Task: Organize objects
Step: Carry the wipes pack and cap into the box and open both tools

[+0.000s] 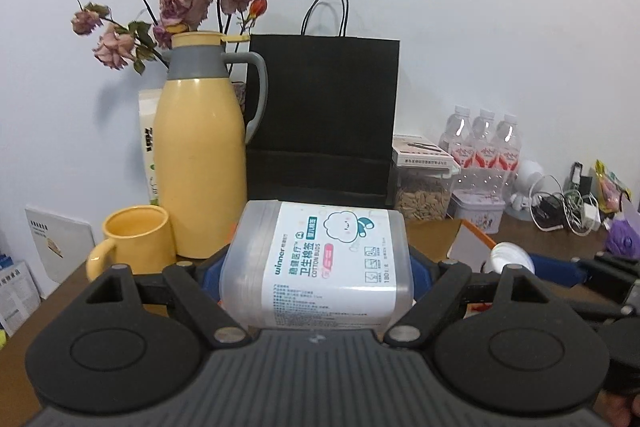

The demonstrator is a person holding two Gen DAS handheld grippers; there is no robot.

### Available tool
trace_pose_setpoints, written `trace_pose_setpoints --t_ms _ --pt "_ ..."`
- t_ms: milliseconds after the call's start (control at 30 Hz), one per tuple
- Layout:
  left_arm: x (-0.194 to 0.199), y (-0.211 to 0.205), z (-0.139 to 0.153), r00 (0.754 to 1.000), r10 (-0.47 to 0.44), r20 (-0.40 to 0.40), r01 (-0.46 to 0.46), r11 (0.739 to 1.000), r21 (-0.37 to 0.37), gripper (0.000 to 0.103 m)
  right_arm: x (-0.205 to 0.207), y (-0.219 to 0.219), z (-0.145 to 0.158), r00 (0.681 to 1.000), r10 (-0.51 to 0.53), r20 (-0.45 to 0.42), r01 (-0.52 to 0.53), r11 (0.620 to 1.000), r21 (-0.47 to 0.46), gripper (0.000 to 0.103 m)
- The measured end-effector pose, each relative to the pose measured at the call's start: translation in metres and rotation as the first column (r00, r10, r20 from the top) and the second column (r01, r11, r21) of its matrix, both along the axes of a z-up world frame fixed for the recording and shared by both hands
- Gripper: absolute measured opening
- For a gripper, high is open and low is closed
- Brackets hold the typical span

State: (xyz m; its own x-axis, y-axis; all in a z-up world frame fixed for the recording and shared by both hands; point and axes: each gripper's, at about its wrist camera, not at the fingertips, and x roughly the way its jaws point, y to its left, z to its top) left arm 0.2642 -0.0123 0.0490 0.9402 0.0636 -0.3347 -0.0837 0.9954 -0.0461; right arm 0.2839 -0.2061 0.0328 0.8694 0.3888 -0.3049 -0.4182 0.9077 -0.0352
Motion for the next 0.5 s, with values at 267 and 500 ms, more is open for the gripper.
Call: trace_pose_setpoints --t_ms 267,500 --pt "0.056 -0.003 -0.016 0.995 0.045 -0.084 -0.049 0.997 -0.056 0.084 0.050 0.005 -0.011 0.995 -0.047 -0.088 0.045 0.999 -0.020 0.039" --pt "0.068 -0.006 -0.037 0.988 0.040 -0.150 -0.044 0.999 -0.021 0.084 0.060 0.003 -0.025 0.987 -0.066 -0.148 0.060 0.997 -0.046 0.039"
